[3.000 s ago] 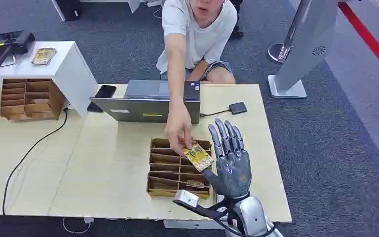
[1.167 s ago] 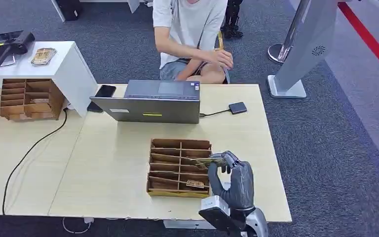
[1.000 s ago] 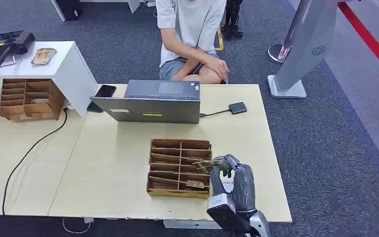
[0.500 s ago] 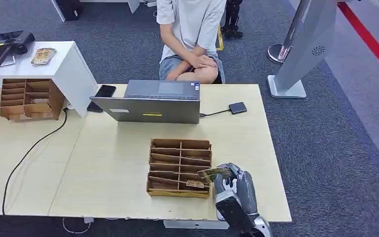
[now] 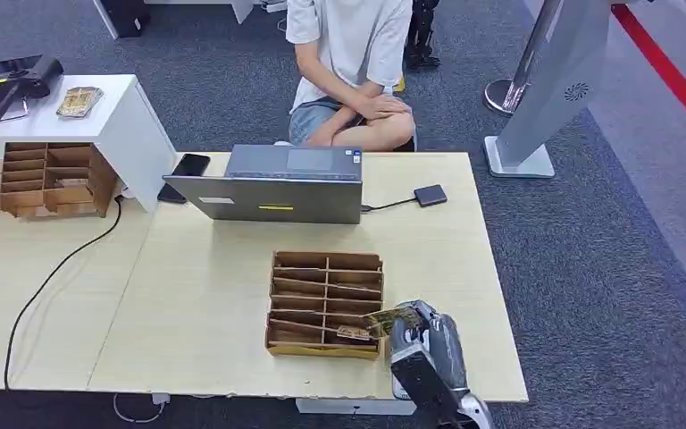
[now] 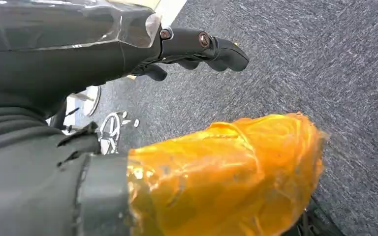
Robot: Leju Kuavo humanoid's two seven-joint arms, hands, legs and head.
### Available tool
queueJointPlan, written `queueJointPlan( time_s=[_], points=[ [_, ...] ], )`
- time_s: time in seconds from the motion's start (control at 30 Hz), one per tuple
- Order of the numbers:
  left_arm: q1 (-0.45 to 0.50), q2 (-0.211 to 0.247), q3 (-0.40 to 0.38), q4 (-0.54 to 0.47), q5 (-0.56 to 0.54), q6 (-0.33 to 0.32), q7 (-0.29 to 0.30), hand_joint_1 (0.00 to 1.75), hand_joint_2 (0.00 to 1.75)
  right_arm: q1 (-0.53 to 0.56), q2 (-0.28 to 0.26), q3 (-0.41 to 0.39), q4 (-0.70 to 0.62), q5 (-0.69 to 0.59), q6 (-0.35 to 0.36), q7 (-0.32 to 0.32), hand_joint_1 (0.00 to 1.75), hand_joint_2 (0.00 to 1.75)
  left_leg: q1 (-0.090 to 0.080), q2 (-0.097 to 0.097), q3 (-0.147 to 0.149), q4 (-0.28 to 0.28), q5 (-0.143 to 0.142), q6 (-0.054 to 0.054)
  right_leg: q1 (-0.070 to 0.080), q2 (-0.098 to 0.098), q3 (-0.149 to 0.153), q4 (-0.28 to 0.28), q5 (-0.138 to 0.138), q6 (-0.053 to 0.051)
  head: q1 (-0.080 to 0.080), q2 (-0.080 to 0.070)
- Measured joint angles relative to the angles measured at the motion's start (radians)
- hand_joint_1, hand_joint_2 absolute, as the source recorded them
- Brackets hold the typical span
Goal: Pass the card to the sensor for recognition and then transmit it.
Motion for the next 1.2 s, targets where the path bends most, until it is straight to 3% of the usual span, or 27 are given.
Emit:
queueJointPlan(
  time_s=[1.2],
  points=[
    [0.0,0.0,0.015,-0.001,0.011,0.001,-0.012,0.0,0.0,0.04,-0.063,-0.058,0.033,-0.031,-0.003,0.091,1.75,1.75,0.0,0.0,0.0,0.0,0.0,0.0,0.0,0.0,0.0,0.0,0.0,0.0,0.0,0.0]
  ],
)
